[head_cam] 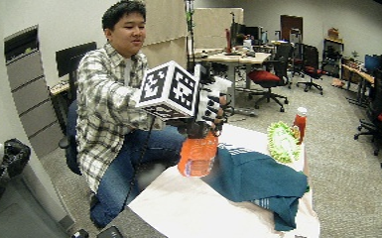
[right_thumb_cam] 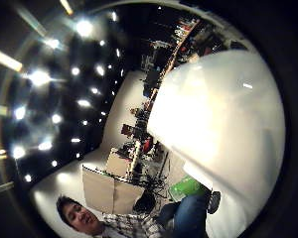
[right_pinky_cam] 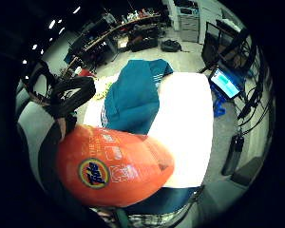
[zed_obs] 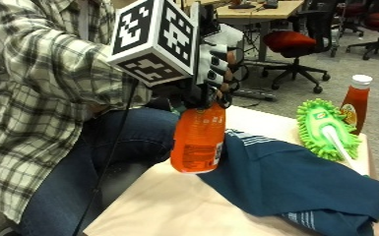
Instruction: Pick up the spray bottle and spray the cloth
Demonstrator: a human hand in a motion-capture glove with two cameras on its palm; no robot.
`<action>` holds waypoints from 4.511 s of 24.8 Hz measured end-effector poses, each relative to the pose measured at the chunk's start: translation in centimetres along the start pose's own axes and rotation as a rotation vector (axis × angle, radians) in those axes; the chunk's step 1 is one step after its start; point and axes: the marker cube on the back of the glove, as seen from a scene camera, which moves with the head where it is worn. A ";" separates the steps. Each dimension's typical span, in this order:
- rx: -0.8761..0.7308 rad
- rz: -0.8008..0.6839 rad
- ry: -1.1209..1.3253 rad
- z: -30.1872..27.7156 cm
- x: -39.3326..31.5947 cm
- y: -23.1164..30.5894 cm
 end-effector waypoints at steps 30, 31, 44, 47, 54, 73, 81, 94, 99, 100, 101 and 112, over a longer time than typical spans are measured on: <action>-0.067 -0.053 -0.460 19.8 -8.7 -2.5; -0.070 -0.047 -0.468 20.7 -8.6 -2.6; -0.096 -0.034 -0.421 24.5 -6.4 -3.3; -0.121 -0.038 -0.403 24.4 -6.2 -3.3; -0.216 -0.060 -0.362 23.6 -5.9 -2.8; -0.348 -0.086 -0.027 20.1 -3.6 -1.5; -0.371 -0.169 0.248 14.2 -1.0 0.6; -0.396 -0.278 0.735 -4.1 7.3 16.8; -0.428 -0.280 0.798 -6.5 8.1 28.2; -0.435 -0.279 0.807 -6.8 8.2 30.4; -0.440 -0.275 0.810 -7.0 8.3 32.4; -0.477 -0.129 0.787 -6.6 11.7 43.4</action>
